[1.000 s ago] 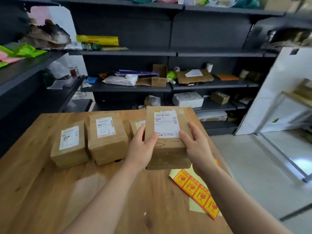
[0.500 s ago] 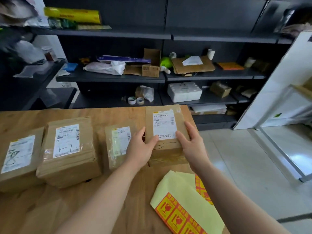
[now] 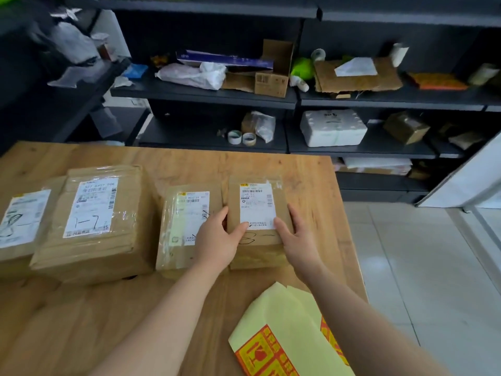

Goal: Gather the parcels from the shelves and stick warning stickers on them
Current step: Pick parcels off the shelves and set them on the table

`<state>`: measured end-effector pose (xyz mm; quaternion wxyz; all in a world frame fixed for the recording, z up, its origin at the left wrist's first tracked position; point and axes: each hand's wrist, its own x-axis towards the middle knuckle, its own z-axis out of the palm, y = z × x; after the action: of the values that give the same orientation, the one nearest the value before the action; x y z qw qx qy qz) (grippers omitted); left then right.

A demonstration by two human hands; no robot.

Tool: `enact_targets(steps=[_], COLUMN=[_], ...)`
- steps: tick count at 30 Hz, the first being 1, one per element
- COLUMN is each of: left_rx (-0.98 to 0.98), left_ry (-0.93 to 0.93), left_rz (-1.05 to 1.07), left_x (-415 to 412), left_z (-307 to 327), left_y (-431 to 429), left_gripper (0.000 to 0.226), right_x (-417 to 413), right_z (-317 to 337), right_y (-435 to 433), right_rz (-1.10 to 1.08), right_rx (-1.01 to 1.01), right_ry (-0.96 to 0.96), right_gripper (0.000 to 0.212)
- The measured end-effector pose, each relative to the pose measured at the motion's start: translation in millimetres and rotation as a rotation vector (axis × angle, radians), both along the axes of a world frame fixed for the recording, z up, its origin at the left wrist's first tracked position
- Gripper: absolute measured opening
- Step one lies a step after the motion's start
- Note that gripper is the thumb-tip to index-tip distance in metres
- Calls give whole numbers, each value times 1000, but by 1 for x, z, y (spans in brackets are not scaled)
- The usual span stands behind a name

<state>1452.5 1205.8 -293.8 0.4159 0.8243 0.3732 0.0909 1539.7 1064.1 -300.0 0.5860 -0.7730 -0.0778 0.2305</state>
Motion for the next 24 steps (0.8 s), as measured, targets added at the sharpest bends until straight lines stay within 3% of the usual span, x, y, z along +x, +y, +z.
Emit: enact_targets(steps=[6, 10, 14, 24], left_rx=[221, 222, 237, 776], left_ry=[77, 87, 71, 115], left_rz=[-38, -63, -97, -81], left_x=[2, 1, -7, -104], left_z=[-8, -4, 13, 77], left_y=[-7, -8, -8, 7], left_gripper=[56, 53, 46, 28], right_x=[2, 5, 3, -70], right_z=[-12, -9, 8, 76], right_y=[-1, 0, 5, 38], right_rz=[39, 67, 181, 513], right_rx=[-78, -161, -378, -451], right_ry=[-63, -114, -383, -998], right_gripper=[61, 62, 55, 32])
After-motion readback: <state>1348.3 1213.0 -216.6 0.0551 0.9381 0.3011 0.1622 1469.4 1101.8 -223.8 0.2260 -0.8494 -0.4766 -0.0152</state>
